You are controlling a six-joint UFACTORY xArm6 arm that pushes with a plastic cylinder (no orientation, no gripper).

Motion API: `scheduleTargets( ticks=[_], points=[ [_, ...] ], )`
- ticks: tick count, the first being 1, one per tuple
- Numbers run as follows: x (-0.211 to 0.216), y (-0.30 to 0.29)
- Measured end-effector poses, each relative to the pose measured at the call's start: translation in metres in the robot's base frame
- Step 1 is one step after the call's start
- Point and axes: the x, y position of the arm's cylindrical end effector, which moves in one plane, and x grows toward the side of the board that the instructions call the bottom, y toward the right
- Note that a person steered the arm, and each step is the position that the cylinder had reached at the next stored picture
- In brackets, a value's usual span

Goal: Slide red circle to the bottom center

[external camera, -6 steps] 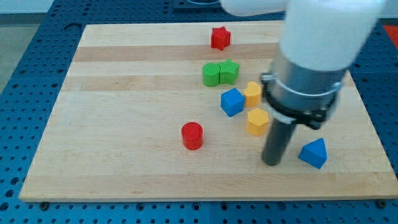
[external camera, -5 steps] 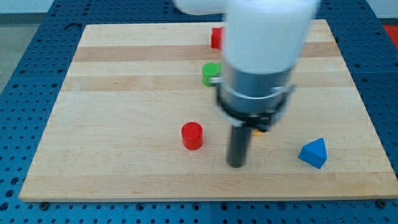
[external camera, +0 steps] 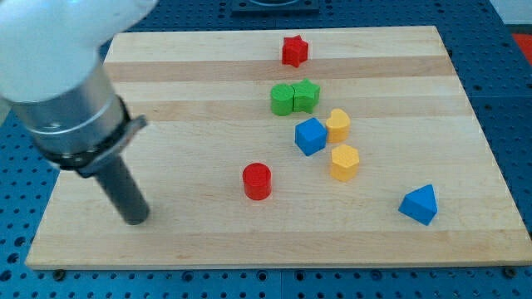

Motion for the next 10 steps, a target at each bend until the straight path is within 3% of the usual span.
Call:
scheduleTargets(
  ticks=[3,6,7,9,10],
  points=[
    [-0.067,-0.057],
    [-0.079,-0.073],
    [-0.08,-0.043],
    [-0.08,0.081],
    [-0.079,0.082]
  ],
)
